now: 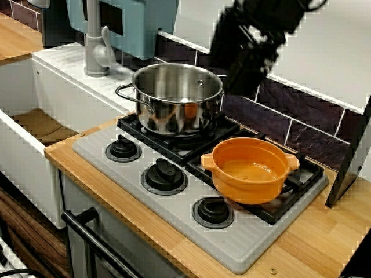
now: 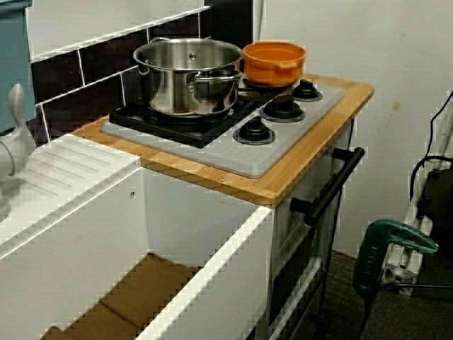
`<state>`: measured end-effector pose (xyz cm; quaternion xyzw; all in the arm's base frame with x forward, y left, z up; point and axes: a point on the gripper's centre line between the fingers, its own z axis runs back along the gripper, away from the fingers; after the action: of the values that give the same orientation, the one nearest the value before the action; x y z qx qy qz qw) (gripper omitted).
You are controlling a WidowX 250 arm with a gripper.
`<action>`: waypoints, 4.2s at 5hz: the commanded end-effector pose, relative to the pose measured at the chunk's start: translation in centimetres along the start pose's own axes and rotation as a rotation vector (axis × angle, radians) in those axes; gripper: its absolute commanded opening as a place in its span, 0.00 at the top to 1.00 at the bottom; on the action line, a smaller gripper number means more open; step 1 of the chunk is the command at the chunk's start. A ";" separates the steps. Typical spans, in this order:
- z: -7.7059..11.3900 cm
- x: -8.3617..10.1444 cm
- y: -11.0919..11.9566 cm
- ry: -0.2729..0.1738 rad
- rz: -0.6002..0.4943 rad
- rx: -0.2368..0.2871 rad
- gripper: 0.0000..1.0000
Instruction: Lift pot from stove
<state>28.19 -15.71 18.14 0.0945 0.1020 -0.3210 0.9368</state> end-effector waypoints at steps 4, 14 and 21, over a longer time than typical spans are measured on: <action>-3.2 1.1 -1.6 -0.279 0.169 -0.170 0.00; -8.9 6.2 -4.2 -0.237 0.231 -0.127 1.00; -3.5 1.5 -2.2 -0.219 0.217 -0.141 1.00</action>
<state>27.12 -17.20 11.03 0.0189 0.0600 -0.2189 0.9737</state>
